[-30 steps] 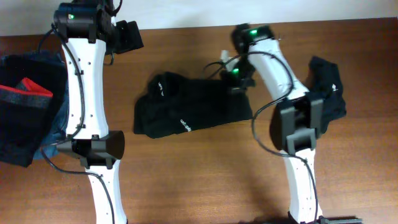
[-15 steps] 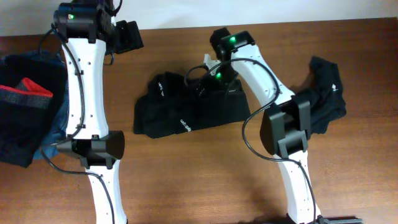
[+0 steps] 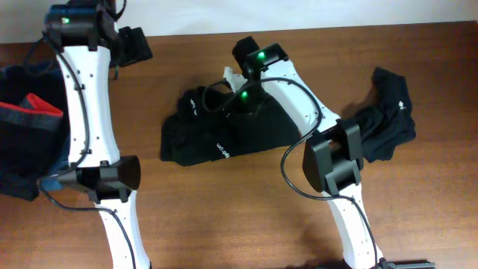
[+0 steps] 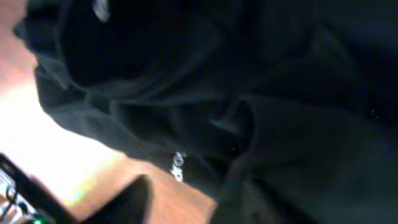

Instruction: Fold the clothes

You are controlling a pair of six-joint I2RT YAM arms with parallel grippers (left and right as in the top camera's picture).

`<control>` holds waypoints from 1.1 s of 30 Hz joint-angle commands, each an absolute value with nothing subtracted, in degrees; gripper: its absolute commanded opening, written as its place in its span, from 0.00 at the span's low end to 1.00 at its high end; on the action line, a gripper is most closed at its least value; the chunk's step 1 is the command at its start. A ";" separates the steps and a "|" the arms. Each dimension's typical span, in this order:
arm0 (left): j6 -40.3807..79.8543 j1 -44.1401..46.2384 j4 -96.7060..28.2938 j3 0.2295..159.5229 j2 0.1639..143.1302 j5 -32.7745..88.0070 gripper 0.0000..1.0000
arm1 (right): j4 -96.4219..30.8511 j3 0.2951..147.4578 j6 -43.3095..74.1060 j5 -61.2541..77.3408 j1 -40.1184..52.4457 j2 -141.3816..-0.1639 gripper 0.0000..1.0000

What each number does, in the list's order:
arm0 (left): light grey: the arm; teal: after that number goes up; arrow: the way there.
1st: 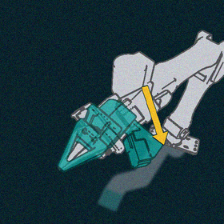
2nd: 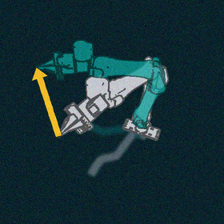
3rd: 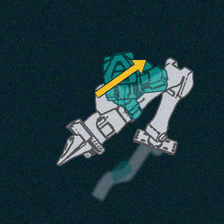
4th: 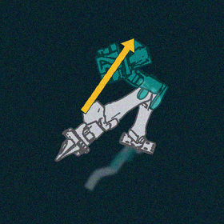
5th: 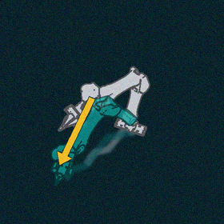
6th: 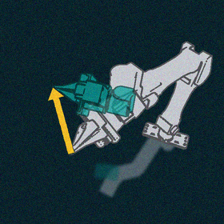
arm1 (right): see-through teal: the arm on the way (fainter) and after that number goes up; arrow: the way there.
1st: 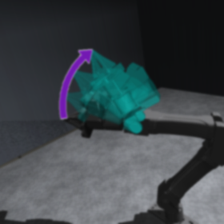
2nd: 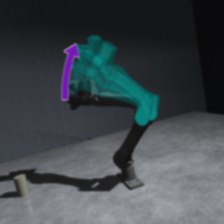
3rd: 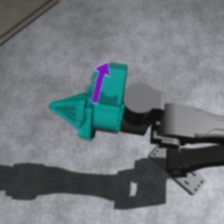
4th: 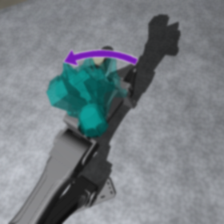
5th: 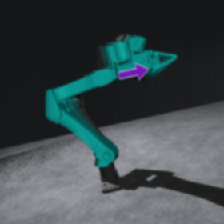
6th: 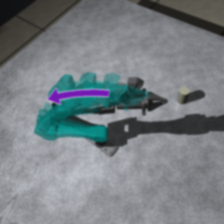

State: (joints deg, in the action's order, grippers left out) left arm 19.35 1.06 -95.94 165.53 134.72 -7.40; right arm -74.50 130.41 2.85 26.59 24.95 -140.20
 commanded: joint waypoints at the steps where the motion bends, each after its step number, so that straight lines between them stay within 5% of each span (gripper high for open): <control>1: 19.70 0.95 -96.07 165.03 135.35 -7.70 0.99 | -72.58 131.48 2.68 27.22 24.75 -140.09 0.29; 7: 18.28 0.95 -96.71 165.03 138.78 -0.16 0.99 | -76.64 138.30 0.34 28.95 23.55 -139.92 0.65; 19: 14.04 0.95 -96.71 157.01 143.92 11.03 0.98 | -90.17 149.27 -1.72 25.87 14.31 -139.92 0.87; 33: 7.86 0.80 -92.12 133.58 143.87 21.63 0.95 | -94.35 149.27 -6.26 22.11 3.57 -139.92 0.97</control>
State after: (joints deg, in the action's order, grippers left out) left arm 10.59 0.93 -95.29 137.60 143.65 16.49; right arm -94.21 148.09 -4.67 24.43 3.53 -140.25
